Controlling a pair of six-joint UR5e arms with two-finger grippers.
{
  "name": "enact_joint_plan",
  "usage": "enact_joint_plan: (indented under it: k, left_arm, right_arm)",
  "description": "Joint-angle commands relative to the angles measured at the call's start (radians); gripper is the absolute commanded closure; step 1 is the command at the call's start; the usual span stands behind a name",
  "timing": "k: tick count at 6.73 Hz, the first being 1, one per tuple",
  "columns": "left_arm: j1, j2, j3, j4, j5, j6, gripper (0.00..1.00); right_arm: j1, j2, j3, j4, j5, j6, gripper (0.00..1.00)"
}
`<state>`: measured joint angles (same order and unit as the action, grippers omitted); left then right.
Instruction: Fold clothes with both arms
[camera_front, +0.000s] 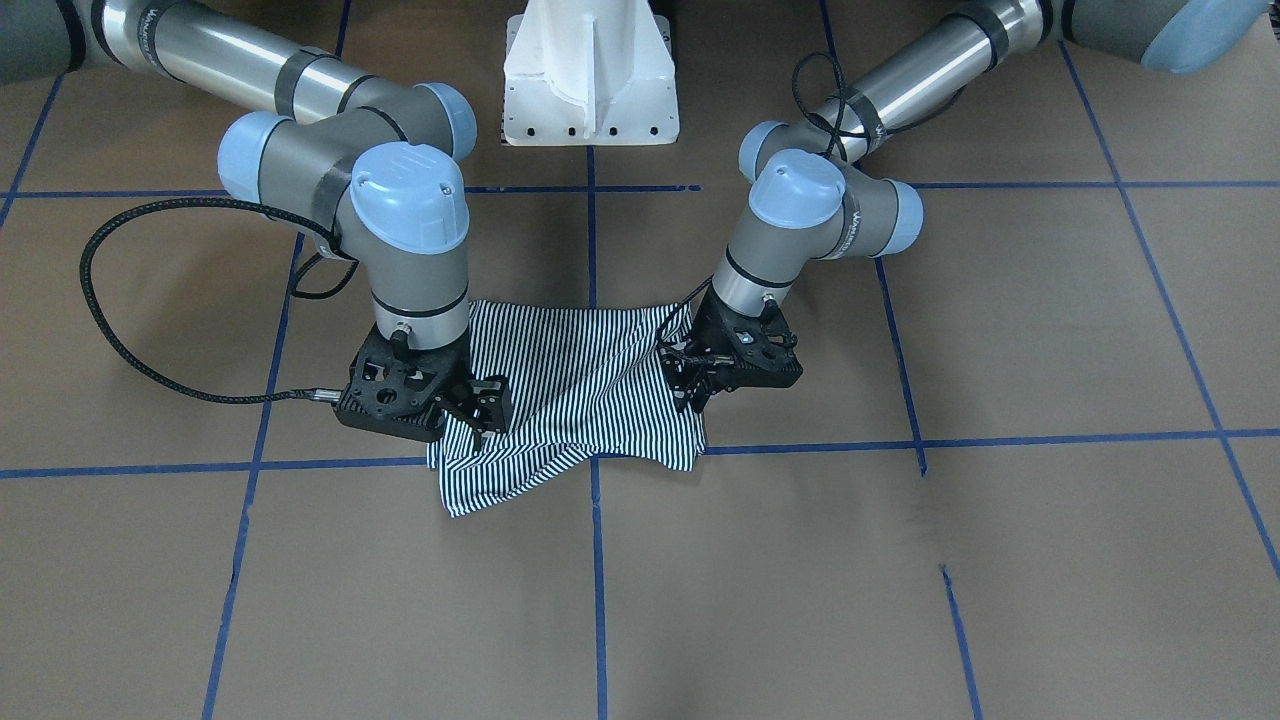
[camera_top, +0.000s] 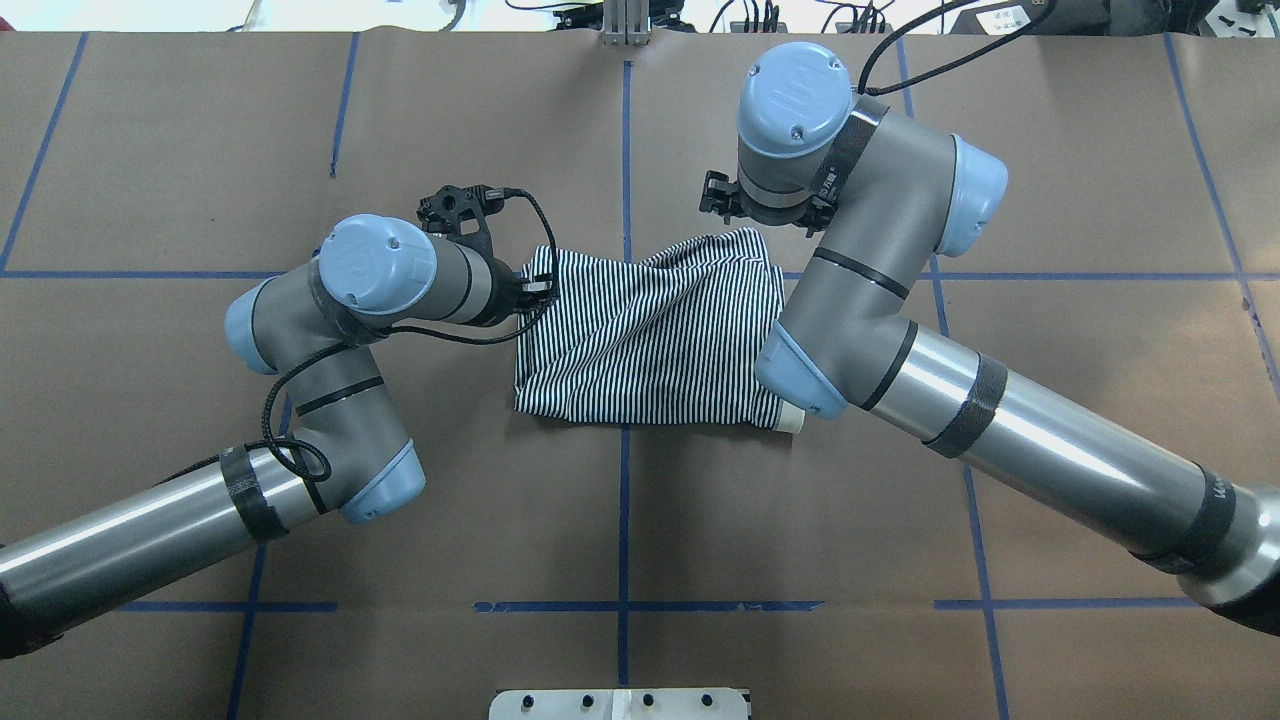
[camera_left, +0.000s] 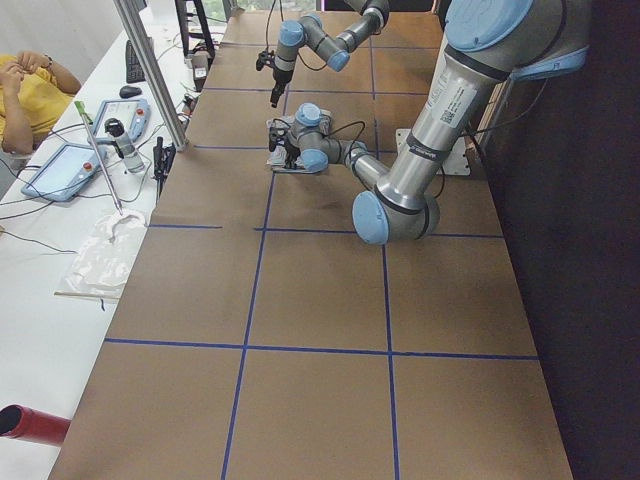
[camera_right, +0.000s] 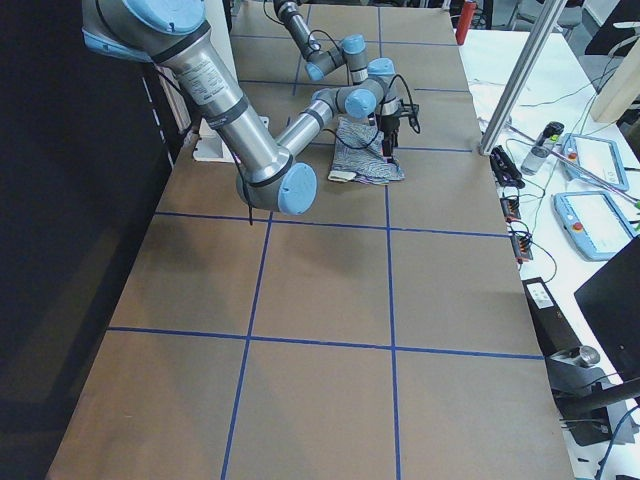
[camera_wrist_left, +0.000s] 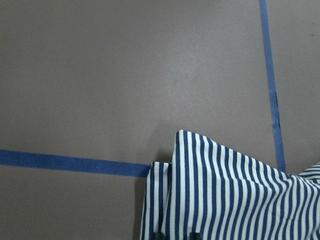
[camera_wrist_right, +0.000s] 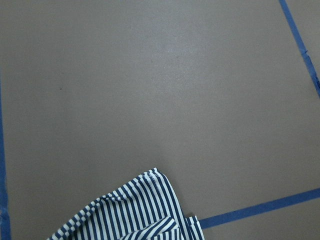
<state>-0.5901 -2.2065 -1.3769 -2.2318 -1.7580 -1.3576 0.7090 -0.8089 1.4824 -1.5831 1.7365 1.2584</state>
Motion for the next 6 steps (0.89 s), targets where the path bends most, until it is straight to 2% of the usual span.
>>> enact_joint_plan:
  k: [1, 2, 3, 5, 6]
  left_arm:
    - [0.001, 0.002, 0.001, 0.000, 0.000, 0.000, 0.69]
    - [0.001, 0.001, 0.001, 0.001, 0.000, 0.000, 0.92]
    - [0.001, 0.004, 0.001, 0.000, 0.000, 0.006, 1.00]
    - [-0.008, 0.010, -0.002, 0.001, 0.000, 0.030, 1.00]
    - [-0.039, 0.011, -0.004, 0.001, -0.002, 0.113, 1.00]
  right_arm:
    - [0.000, -0.001, -0.001, 0.000, 0.000, 0.004, 0.00]
    - [-0.002, -0.001, -0.001, 0.000, 0.000, 0.006, 0.00]
    - [-0.002, -0.001, 0.001, 0.000, 0.000, 0.006, 0.00]
    - [-0.003, -0.001, 0.001, 0.000, 0.000, 0.006, 0.00]
    - [-0.005, -0.001, 0.001, 0.002, 0.000, 0.006, 0.00]
